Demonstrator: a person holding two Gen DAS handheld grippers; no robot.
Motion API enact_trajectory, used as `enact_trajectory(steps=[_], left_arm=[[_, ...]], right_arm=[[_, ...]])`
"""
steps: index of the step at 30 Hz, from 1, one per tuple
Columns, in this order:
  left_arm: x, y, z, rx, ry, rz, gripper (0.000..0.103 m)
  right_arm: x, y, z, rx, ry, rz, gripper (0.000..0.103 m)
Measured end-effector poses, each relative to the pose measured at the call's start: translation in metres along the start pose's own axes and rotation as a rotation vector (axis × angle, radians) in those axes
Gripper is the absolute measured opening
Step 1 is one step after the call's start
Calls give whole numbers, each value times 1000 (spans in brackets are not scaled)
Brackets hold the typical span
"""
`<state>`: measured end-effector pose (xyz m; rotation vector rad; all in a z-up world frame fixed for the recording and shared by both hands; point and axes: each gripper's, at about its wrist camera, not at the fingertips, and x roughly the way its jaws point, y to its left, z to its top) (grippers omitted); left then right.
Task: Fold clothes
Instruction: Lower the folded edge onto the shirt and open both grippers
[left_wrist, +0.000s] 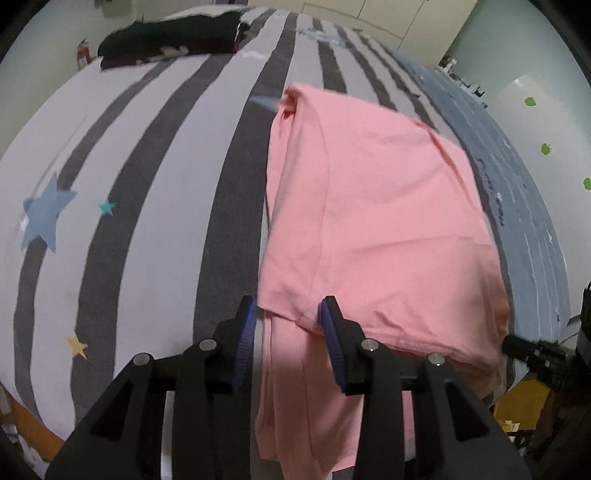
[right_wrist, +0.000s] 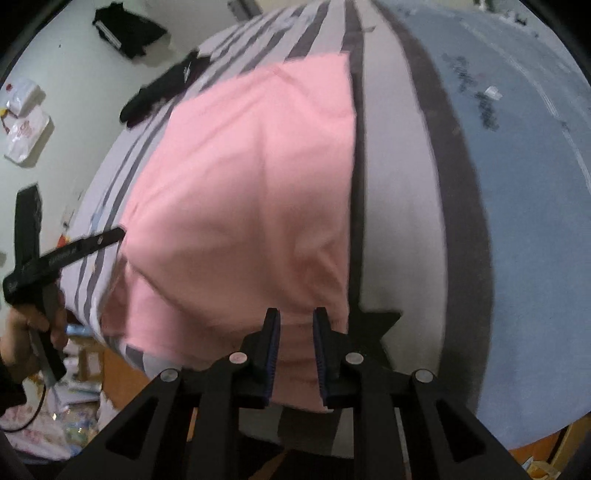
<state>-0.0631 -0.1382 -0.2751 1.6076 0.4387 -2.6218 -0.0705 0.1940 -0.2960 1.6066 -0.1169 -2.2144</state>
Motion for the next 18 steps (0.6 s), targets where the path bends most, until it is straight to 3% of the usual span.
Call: enact_trajectory(steps=[6, 7, 11, 12, 13, 15, 18], left_arm=[[-7, 1, 6, 22, -55, 9, 39], [-4, 1, 6, 22, -54, 13, 44], [12, 3, 2, 18, -33, 17, 45], [12, 2, -1, 30, -31, 19, 42], [15, -1, 1, 41, -30, 14, 26], [13, -5, -1, 71, -44, 7, 11], [5, -8, -6, 85, -65, 9, 9]], right_arm=[[-1, 1, 16, 16, -91, -61, 24], [2, 2, 16, 16, -93, -71, 27], [17, -2, 5, 36, -54, -65, 28], [18, -1, 1, 35, -51, -60, 27], [17, 1, -3, 28, -55, -62, 18], [14, 0, -9, 21, -64, -56, 7], [4, -5, -14, 48, -75, -37, 7]])
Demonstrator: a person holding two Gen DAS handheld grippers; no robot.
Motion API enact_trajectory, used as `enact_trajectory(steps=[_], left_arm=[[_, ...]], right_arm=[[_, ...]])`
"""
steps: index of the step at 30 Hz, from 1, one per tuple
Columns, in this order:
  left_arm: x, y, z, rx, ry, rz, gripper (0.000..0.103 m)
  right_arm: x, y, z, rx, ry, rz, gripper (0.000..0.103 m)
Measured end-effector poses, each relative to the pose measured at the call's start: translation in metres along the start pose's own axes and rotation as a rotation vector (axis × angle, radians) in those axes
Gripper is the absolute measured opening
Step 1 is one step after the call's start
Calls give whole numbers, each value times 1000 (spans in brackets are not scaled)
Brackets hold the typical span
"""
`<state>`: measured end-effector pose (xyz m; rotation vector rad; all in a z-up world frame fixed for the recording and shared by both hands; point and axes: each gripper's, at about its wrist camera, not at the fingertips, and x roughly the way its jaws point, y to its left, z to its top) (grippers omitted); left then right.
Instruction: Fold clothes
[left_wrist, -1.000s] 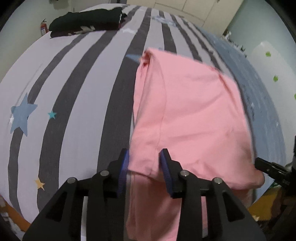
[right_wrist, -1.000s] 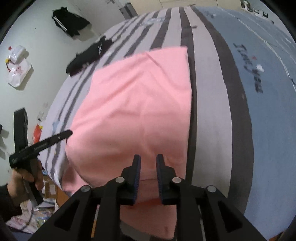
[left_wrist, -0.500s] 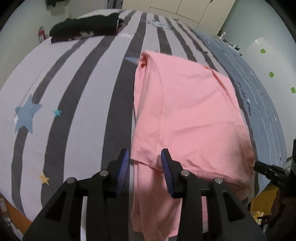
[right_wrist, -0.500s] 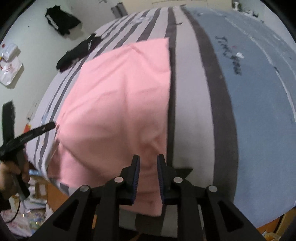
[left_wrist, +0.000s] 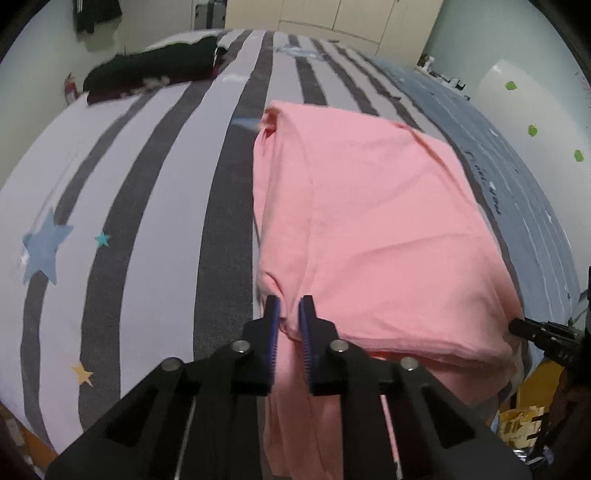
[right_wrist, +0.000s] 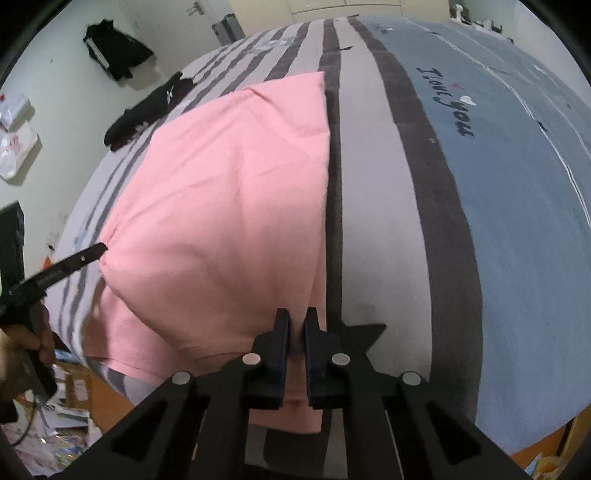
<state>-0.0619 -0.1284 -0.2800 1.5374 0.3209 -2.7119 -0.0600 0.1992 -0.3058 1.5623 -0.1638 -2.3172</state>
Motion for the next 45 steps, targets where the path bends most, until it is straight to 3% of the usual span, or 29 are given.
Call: enact_trajectory(steps=[5, 7, 10, 13, 18, 23, 26, 28, 32, 35, 38, 45], left_arm=[[5, 7, -7, -35, 34, -13, 11], [-2, 7, -3, -34, 18, 2, 18], [-15, 7, 3, -30, -16, 20, 18], [-28, -2, 12, -13, -64, -14, 18], [-7, -24, 29, 0, -75, -94, 18], [26, -29, 29, 17, -44, -63, 18], [38, -17, 24, -4, -30, -46, 10], [39, -9, 22, -28, -24, -46, 2], [31, -1, 29, -42, -14, -26, 2], [23, -4, 47, -25, -60, -30, 3], [26, -12, 80, -11, -111, -62, 3], [77, -30, 161, 91, -151, -72, 3]], right_arm=[[6, 2, -9, 14, 28, -4, 7], [5, 4, -7, 9, 30, -24, 12], [-6, 7, -1, 9, 9, -61, 13], [-24, 15, 9, -19, -50, -86, 13], [-20, 35, 39, -66, -116, -13, 13], [15, 64, 69, -117, -157, 55, 13], [37, 67, 72, -129, -150, 56, 13], [60, 65, 64, -138, -97, 27, 13], [56, 52, 46, -125, -73, 46, 12], [42, 48, 51, -118, -59, 42, 12], [32, 43, 74, -96, -106, 45, 17], [62, 47, 170, -93, -244, 40, 18]])
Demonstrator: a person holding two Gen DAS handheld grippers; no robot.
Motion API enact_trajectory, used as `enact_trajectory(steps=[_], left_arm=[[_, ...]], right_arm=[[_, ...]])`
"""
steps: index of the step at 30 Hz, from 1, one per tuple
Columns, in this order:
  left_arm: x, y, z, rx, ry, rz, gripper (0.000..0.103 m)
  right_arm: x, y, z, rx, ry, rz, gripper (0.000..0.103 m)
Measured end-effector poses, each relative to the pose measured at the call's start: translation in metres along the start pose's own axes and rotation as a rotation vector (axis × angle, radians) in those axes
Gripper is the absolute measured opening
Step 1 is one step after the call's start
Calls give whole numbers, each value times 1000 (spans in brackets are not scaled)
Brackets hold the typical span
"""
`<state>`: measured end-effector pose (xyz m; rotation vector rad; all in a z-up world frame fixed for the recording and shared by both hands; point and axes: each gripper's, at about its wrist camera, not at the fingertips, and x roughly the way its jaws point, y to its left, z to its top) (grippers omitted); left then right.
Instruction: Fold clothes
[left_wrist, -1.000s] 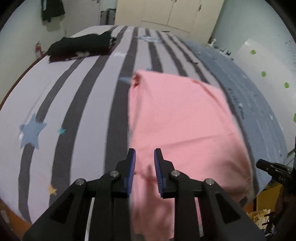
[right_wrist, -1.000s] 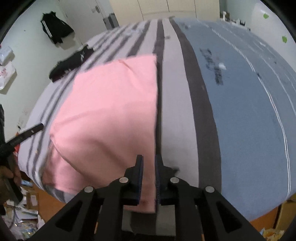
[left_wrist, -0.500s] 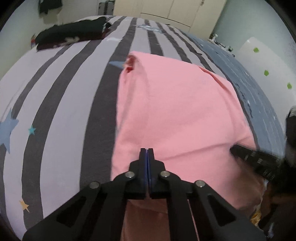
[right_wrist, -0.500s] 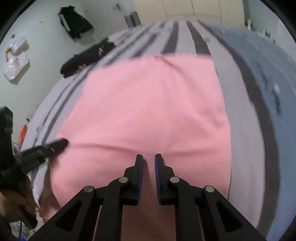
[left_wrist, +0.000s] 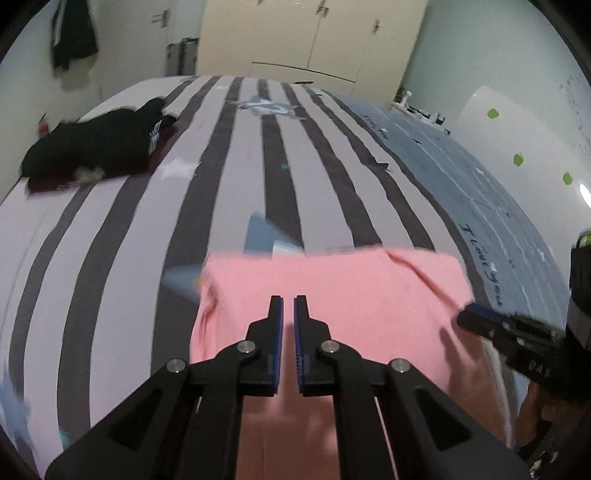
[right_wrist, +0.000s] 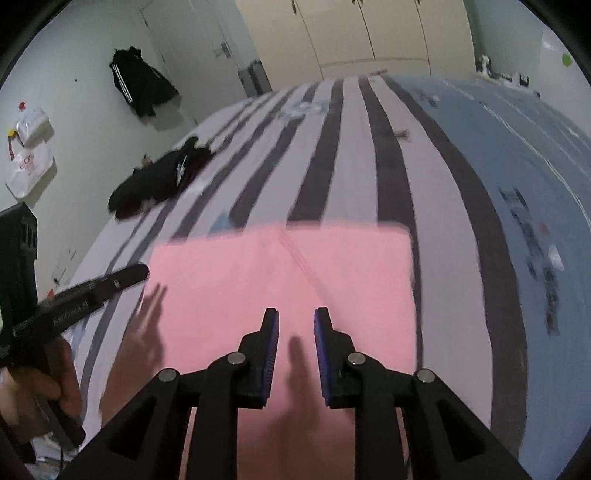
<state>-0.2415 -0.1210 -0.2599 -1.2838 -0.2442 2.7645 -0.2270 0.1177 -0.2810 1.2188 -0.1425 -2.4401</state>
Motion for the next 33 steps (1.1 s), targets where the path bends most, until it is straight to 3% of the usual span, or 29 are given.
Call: enact_trajectory(steps=[6, 10, 14, 19, 20, 22, 29, 31, 33], left_arm=[[52, 14, 2, 48, 76, 104, 2], [48, 23, -3, 16, 58, 98, 2], [44, 41, 3, -72, 26, 123, 2], [36, 61, 8, -168, 7, 190, 2], [32, 63, 12, -185, -8, 183, 2], [27, 58, 20, -179, -28, 146, 3], [57, -10, 32, -35, 45, -85, 3], [69, -19, 28, -6, 64, -68, 3], [83, -15, 21, -7, 101, -1, 3]], right_arm=[[60, -13, 36, -22, 12, -49, 18], [75, -38, 35, -10, 31, -67, 2], [68, -69, 38, 50, 13, -69, 0], [67, -70, 47, 30, 2, -88, 0], [63, -69, 51, 33, -10, -95, 0], [56, -62, 56, 22, -34, -99, 14], [69, -12, 59, -49, 6, 68, 14], [80, 1, 54, -59, 30, 98, 14], [89, 7, 49, -74, 45, 98, 14]])
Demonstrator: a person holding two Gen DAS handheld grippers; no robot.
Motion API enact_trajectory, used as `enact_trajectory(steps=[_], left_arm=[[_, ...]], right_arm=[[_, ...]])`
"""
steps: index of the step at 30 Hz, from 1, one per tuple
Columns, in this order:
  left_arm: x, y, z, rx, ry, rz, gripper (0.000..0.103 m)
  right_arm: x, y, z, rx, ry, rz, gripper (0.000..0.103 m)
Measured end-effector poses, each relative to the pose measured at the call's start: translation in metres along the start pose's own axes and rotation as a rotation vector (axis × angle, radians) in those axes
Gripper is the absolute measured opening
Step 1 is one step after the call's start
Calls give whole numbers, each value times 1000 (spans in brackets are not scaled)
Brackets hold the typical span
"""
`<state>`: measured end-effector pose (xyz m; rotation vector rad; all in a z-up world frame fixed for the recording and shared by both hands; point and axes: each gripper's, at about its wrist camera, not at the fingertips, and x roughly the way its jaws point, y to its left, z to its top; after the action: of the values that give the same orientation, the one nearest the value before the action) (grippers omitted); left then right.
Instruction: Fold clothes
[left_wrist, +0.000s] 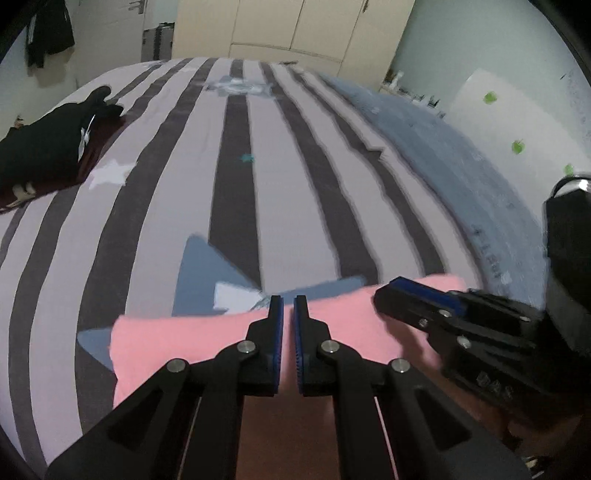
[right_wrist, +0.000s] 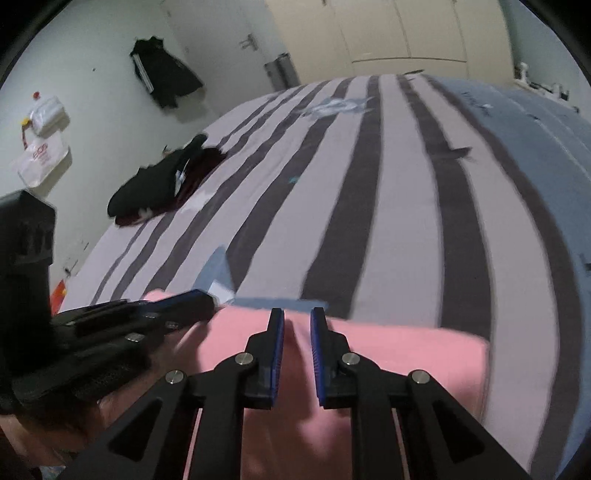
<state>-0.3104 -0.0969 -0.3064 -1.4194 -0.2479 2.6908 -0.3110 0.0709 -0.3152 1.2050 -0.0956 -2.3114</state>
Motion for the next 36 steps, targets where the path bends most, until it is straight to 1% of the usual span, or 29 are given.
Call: enact_trajectory(steps=[2, 3, 5, 6, 7, 8, 9, 11, 13, 16, 18, 19, 21, 23, 24, 26, 27, 30, 33, 36], left_arm=[[4, 12, -6, -7, -12, 59, 2], [4, 16, -7, -5, -17, 71, 2], [1, 20, -8, 10, -23, 87, 2], [0, 21, -8, 23, -24, 94, 2], [-1, 21, -9, 29, -25, 98, 2], [-2, 22, -9, 33, -25, 101, 2], [-3, 23, -9, 32, -28, 109, 2], [-7, 25, -11, 26, -33, 138, 2], [-8, 33, -11, -5, -38, 126, 2], [-13, 29, -13, 20, -41, 137, 2], [-17, 34, -11, -2, -57, 134, 2], [-18, 37, -10, -14, -64, 134, 2], [-24, 42, -8, -37, -83, 146, 2], [-34, 49, -6, -77, -111, 177, 4], [-39, 57, -5, -113, -122, 186, 7], [-50, 73, -6, -176, -125, 184, 7], [-56, 74, -9, -184, -124, 174, 8], [-75, 72, -18, -185, -121, 140, 10], [-87, 55, -32, -132, -110, 104, 12], [-84, 45, -46, -89, -77, 97, 13]], right_arm=[[10, -3, -5, -7, 9, -30, 11], [12, -9, -6, 8, 4, -43, 9], [9, -21, -6, 39, -6, -44, 8], [7, -26, -6, 44, -10, -44, 8], [5, -29, -6, 37, -12, -62, 8], [4, -32, -7, 30, -14, -80, 6], [2, -38, -7, 35, -15, -96, 0], [0, -55, -5, 72, -15, -119, 0], [-5, -69, -6, 73, -18, -156, 0], [-11, -83, -5, 60, -27, -186, 0], [-15, -91, -2, 73, -38, -224, 0], [-18, -96, 0, 91, -44, -239, 4], [-26, -111, 1, 149, -58, -250, 4], [-34, -114, 1, 158, -66, -249, 4], [-38, -114, 1, 154, -68, -246, 6], [-45, -104, -1, 123, -67, -226, 6], [-49, -99, -4, 114, -66, -211, 6], [-62, -80, -15, 101, -62, -159, 8], [-69, -63, -31, 96, -52, -136, 9], [-72, -50, -49, 99, -31, -121, 10]])
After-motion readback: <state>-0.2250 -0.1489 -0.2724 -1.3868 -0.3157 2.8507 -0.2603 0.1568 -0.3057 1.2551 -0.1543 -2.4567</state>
